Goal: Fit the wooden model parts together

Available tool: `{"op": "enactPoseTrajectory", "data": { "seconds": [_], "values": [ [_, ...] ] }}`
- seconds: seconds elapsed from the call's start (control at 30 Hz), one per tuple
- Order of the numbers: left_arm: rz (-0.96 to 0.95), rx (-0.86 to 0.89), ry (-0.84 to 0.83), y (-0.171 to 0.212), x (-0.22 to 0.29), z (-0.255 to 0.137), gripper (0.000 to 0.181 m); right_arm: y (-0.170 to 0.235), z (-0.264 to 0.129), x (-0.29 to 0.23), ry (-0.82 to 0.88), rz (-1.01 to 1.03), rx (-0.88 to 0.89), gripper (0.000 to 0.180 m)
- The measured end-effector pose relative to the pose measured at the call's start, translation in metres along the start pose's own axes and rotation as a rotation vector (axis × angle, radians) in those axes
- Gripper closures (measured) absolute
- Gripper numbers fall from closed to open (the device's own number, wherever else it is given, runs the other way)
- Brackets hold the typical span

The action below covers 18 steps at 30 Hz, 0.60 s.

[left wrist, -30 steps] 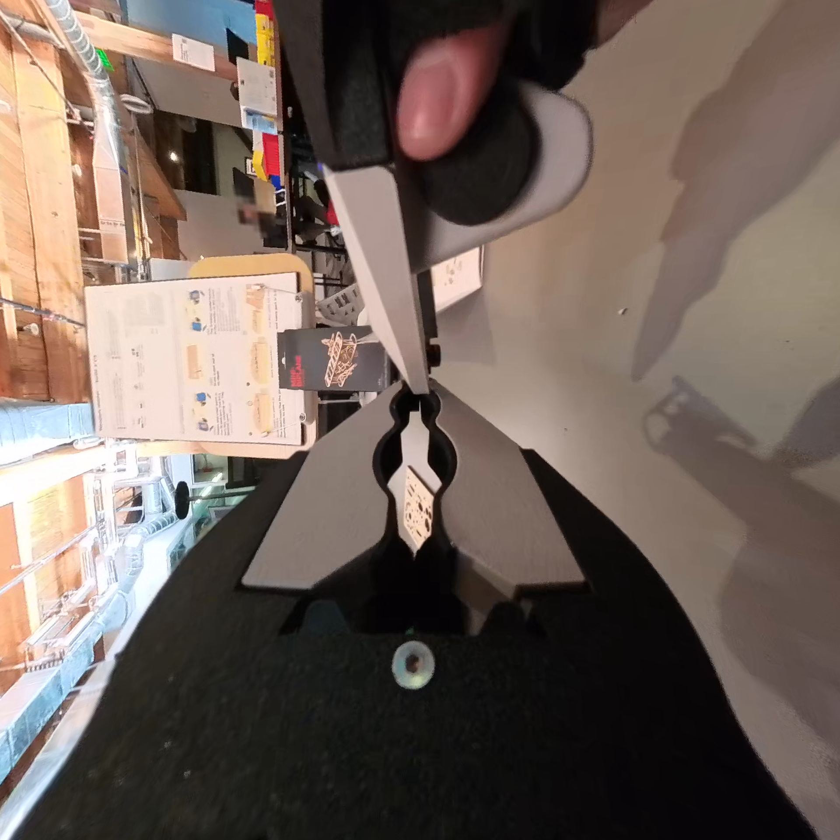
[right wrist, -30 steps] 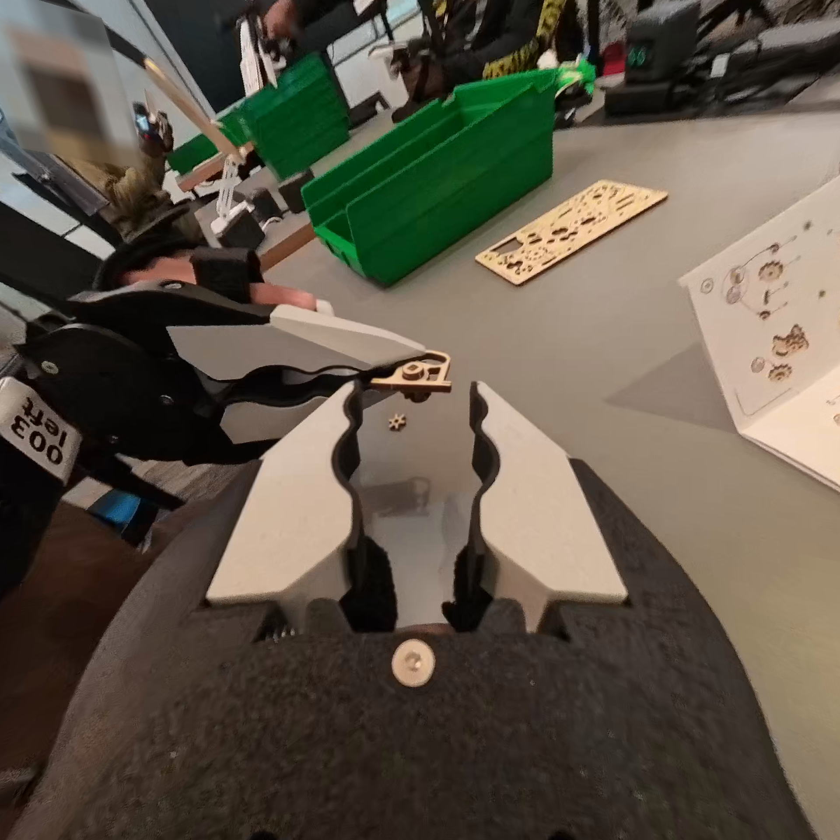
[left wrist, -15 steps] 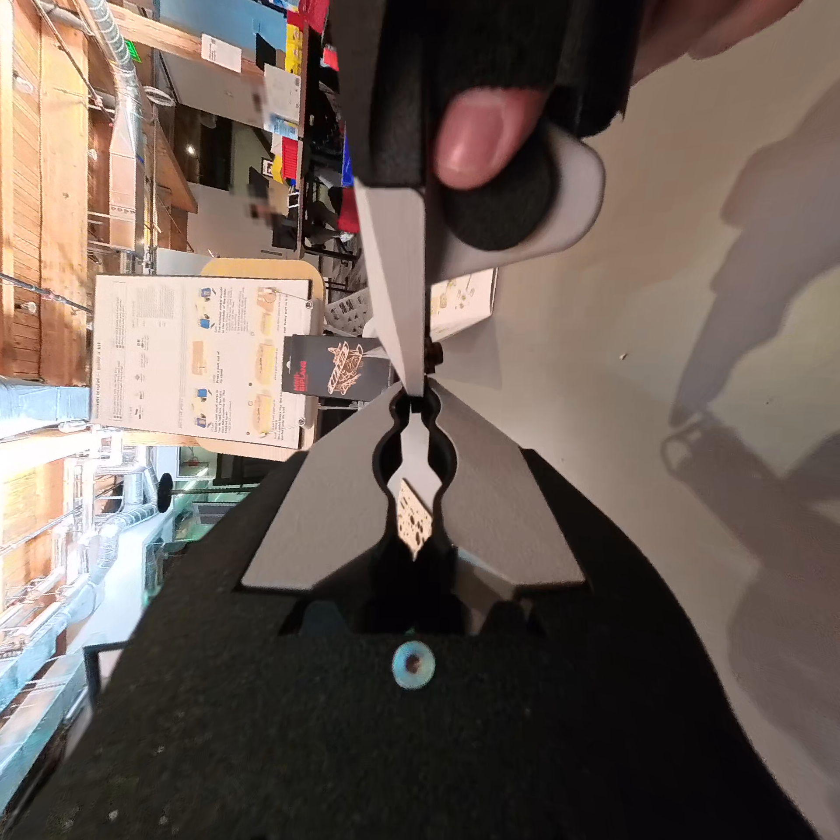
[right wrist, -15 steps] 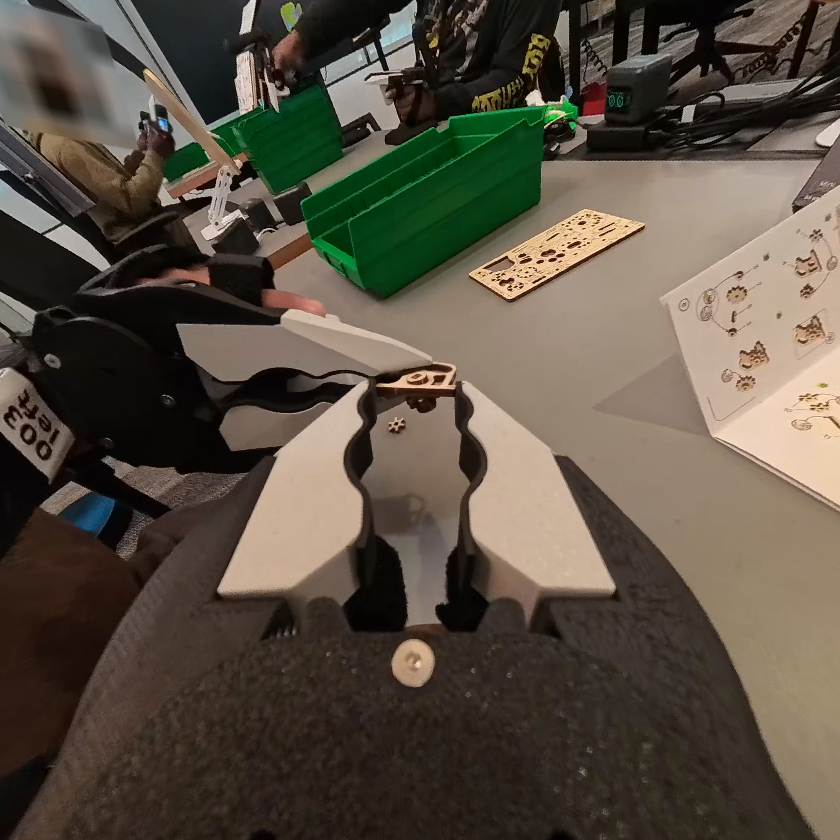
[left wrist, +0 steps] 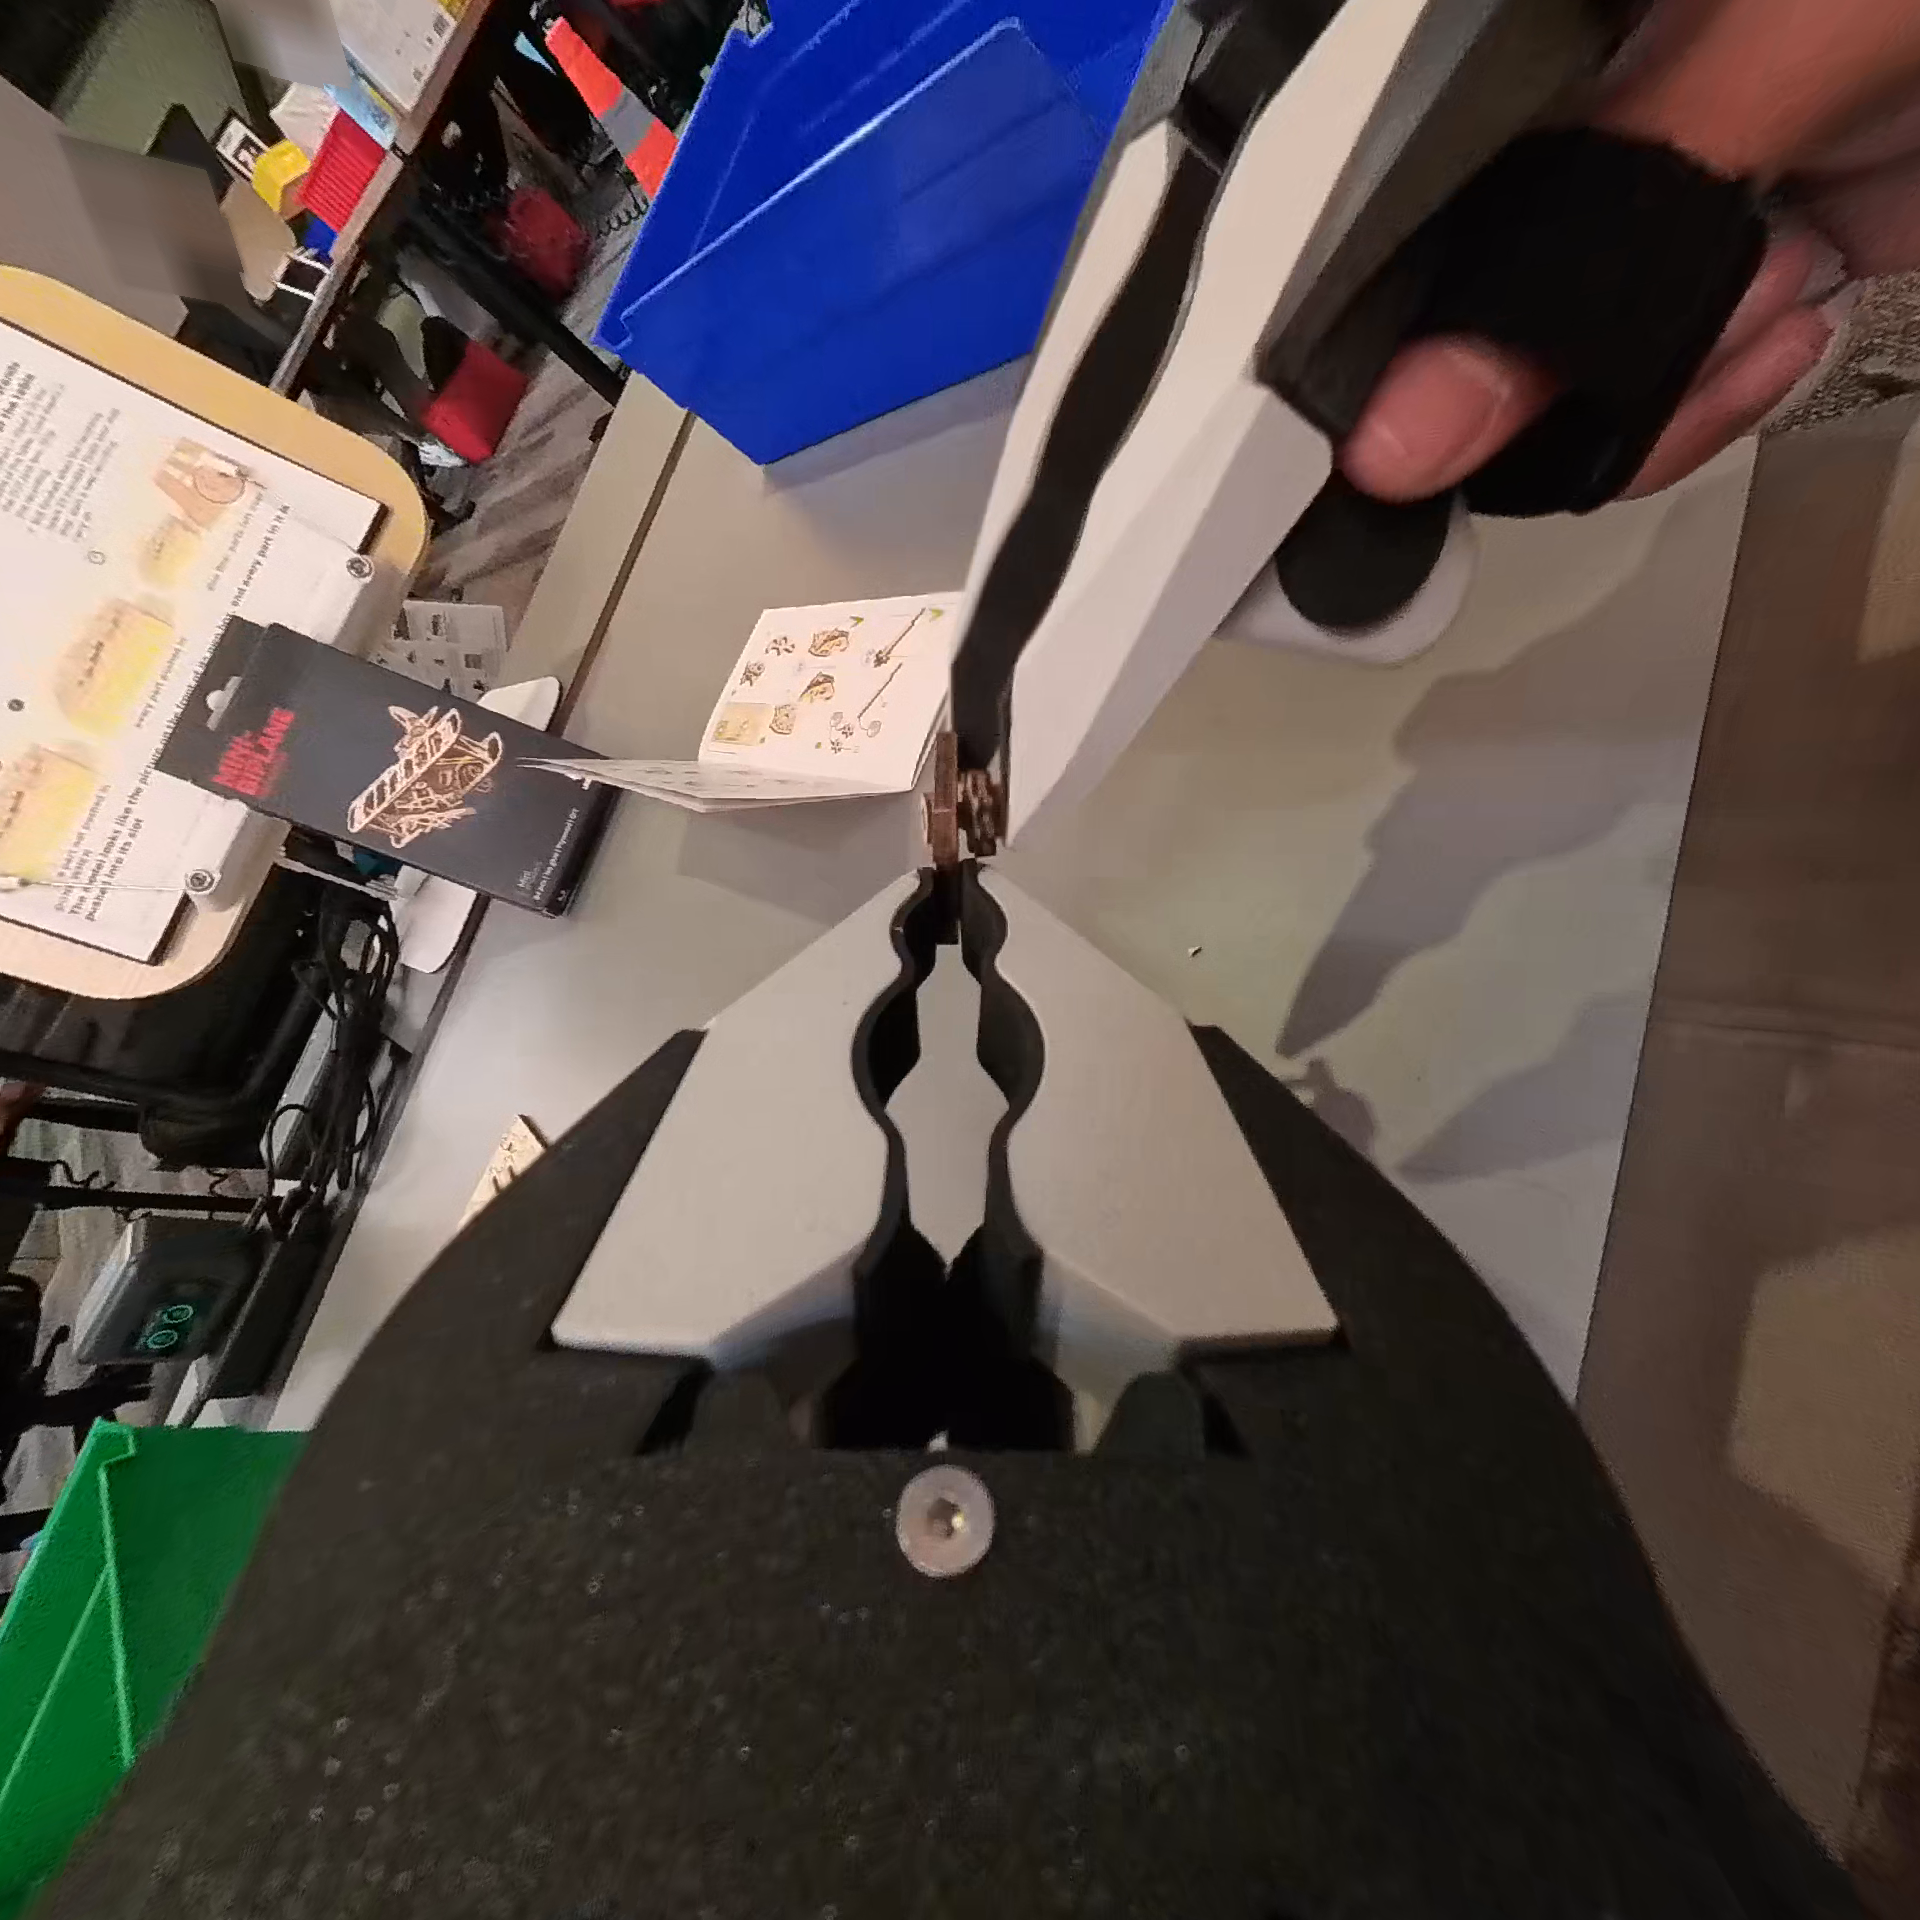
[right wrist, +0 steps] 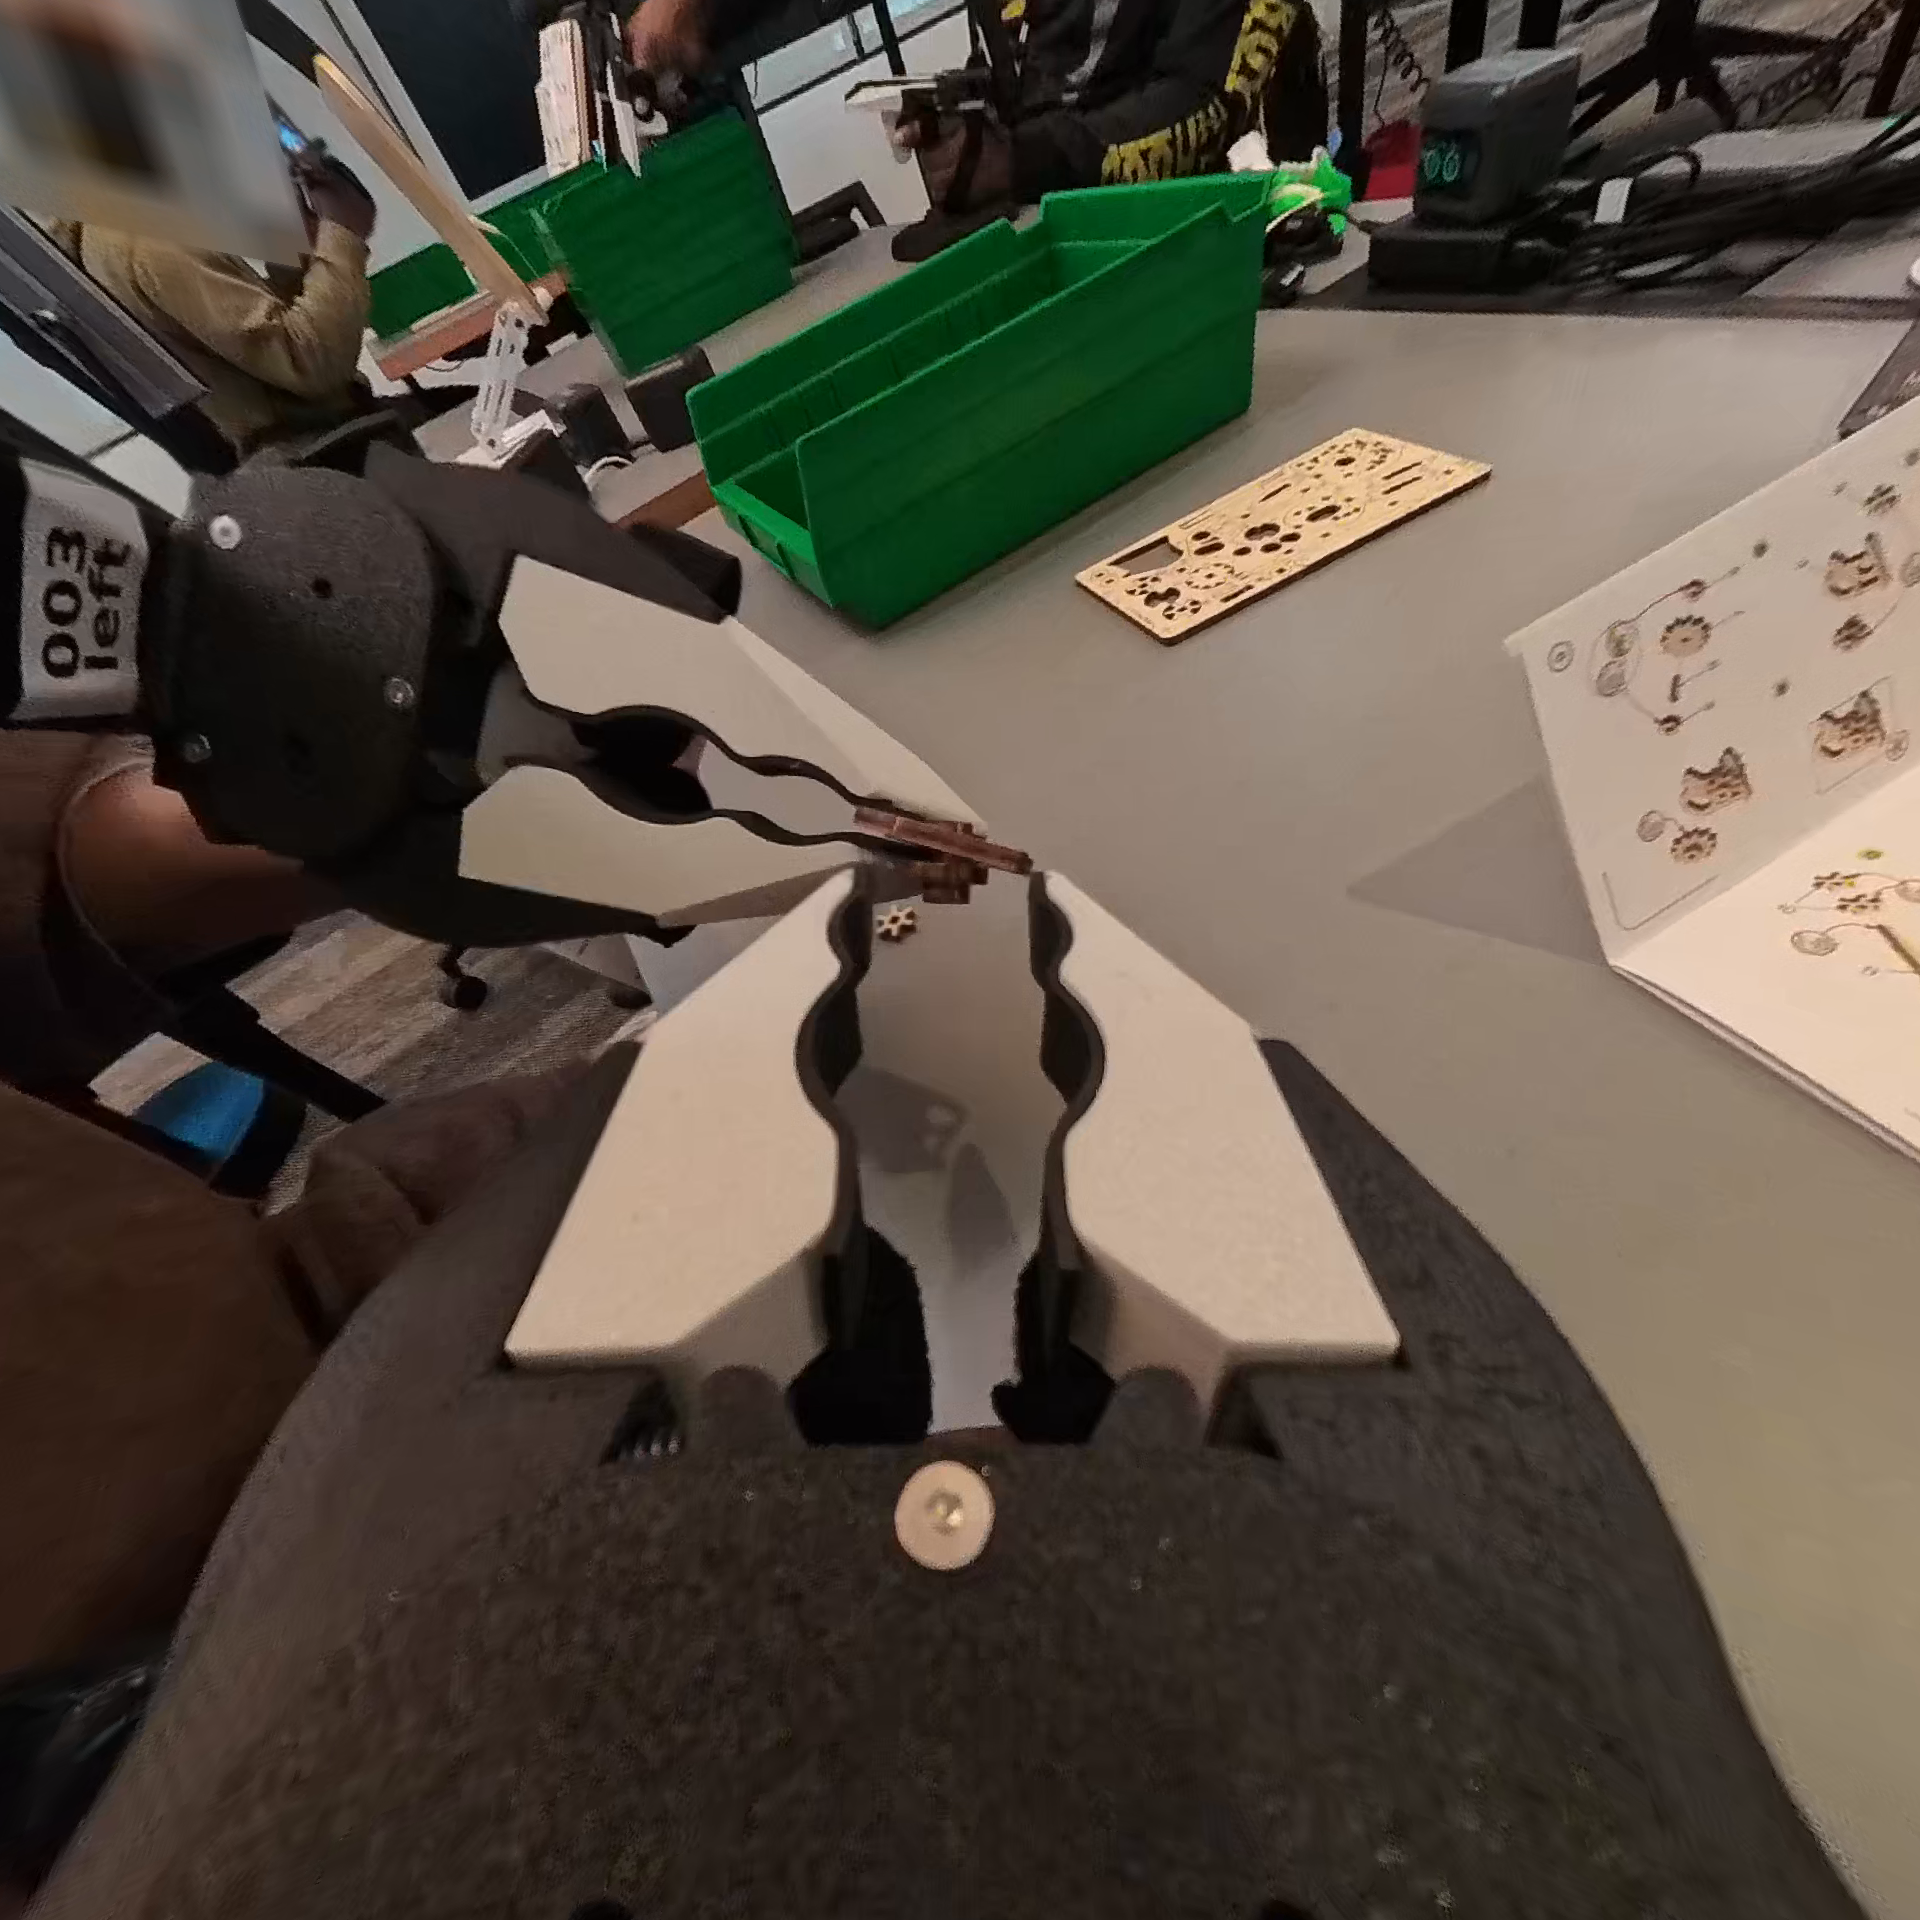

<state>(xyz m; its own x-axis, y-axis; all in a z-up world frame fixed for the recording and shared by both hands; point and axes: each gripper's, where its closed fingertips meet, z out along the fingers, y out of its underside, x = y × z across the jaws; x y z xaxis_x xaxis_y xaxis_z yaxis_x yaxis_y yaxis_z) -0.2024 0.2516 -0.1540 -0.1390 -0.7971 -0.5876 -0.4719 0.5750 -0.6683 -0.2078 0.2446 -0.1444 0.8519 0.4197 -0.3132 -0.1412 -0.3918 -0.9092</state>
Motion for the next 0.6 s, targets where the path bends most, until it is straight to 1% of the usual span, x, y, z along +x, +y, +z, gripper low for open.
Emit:
{"op": "enactPoseTrajectory", "data": {
  "seconds": [0.03,0.1,0.17,0.3,0.43,0.47,0.5,0.53,0.6],
  "values": [
    [0.004,0.001,-0.002,0.000,0.000,0.000,0.180,0.000,0.001,-0.001,-0.004,0.017,-0.001,0.151],
    [0.001,-0.001,0.001,0.000,0.001,0.000,0.181,0.002,0.002,0.002,0.005,0.057,-0.005,0.160],
    [0.003,-0.005,-0.014,0.000,-0.001,-0.001,0.180,0.002,0.002,-0.002,-0.025,0.092,-0.006,0.168],
    [0.014,-0.012,-0.024,0.001,-0.003,-0.001,0.180,0.004,0.002,-0.003,-0.036,0.121,-0.015,0.172],
    [0.096,-0.017,-0.061,0.000,-0.004,-0.003,0.180,0.006,0.002,-0.008,-0.077,0.129,-0.024,0.171],
    [0.115,-0.014,-0.075,-0.001,-0.004,-0.003,0.180,0.008,0.002,-0.008,-0.084,0.116,-0.037,0.165],
    [0.151,-0.016,-0.098,-0.002,-0.006,-0.004,0.180,0.008,0.001,-0.007,-0.082,0.093,-0.041,0.157],
    [0.205,-0.024,-0.133,-0.001,-0.009,-0.005,0.180,0.009,-0.002,-0.006,-0.087,0.063,-0.048,0.154],
    [0.319,-0.050,-0.189,0.001,-0.013,-0.007,0.180,0.009,-0.009,-0.005,-0.090,-0.044,-0.068,0.154]
  ]
}}
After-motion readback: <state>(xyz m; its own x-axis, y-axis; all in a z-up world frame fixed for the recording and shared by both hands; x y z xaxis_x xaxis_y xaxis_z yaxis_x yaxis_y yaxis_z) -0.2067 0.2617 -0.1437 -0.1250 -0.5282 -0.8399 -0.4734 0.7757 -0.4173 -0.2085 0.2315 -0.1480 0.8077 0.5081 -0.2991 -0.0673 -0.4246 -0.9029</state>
